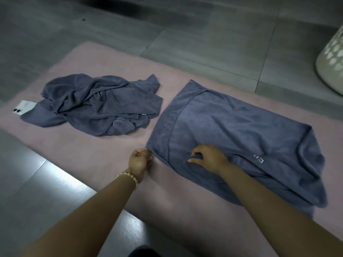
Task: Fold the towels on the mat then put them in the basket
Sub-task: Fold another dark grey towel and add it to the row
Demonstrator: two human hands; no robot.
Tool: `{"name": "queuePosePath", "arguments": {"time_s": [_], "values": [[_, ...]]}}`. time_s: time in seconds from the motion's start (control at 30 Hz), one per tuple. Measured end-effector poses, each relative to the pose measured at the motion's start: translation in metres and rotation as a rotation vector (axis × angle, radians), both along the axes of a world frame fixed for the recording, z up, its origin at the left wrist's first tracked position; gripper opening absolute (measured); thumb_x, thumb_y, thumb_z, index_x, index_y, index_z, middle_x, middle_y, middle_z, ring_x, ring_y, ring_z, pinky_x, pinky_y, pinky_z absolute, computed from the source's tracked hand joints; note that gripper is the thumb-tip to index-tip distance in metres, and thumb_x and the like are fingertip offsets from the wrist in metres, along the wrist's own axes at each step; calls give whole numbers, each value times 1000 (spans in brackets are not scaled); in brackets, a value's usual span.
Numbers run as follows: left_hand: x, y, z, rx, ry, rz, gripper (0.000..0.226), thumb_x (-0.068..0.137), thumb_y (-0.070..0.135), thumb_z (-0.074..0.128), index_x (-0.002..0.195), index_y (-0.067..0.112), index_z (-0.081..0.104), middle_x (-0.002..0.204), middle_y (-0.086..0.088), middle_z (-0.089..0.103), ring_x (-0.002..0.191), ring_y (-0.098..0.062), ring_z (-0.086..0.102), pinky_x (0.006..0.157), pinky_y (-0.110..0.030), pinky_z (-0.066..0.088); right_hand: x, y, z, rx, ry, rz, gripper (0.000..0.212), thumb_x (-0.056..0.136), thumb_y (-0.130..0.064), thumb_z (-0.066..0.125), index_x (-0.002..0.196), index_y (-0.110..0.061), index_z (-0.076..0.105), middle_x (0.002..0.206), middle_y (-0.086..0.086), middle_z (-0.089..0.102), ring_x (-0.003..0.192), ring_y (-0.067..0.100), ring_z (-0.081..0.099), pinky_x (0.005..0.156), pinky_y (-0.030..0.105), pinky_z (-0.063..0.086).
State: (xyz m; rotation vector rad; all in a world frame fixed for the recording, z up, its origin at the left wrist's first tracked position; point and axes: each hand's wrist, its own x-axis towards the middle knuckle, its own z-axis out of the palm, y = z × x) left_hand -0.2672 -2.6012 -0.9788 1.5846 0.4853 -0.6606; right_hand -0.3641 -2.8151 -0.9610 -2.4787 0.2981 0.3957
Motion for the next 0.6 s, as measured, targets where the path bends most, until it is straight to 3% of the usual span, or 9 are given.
{"name": "queuePosePath", "arguments": {"time_s": [0.07,0.13,0.23,0.37,0.5,0.6], "values": [[0,-6,2,-61,39,67,24,96,18,51,72,16,49,67,-1,50,62,-14,46,56,-22,44,-5,-5,11,55,6,-6,26,86,-41,64,90,-16,66,90,-1,66,84,15,57,72,26,44],[-3,-11,0,-58,104,96,22,94,31,55,84,11,55,76,-2,55,67,-14,53,56,-25,51,-10,-8,20,56,0,4,24,86,-40,65,89,-17,65,85,-3,63,81,14,56,71,26,43],[-12,-17,-6,-76,163,183,21,94,23,58,103,5,52,78,-5,56,67,-13,54,47,-18,53,-20,-13,31,78,14,3,20,85,-36,68,89,-17,66,81,-6,60,79,11,55,71,23,42],[-25,-36,6,-143,-2,276,8,95,15,54,90,9,57,79,-4,59,69,-14,55,50,-16,53,-40,-22,47,190,55,-28,17,82,-30,72,88,-15,70,75,-11,62,71,0,53,66,11,42],[-23,-71,34,-119,-390,-2,21,100,22,45,91,13,62,85,-2,64,79,-16,59,72,-30,53,-60,-33,72,300,22,-13,15,83,-29,71,86,-15,73,80,-11,69,79,1,60,78,16,45],[-32,-108,74,-190,-488,-303,35,102,32,35,90,17,64,90,2,67,82,-8,63,77,-23,52,-73,-38,102,460,-134,-68,6,83,-23,71,84,-17,73,84,-10,72,83,-1,64,80,12,46]]}}
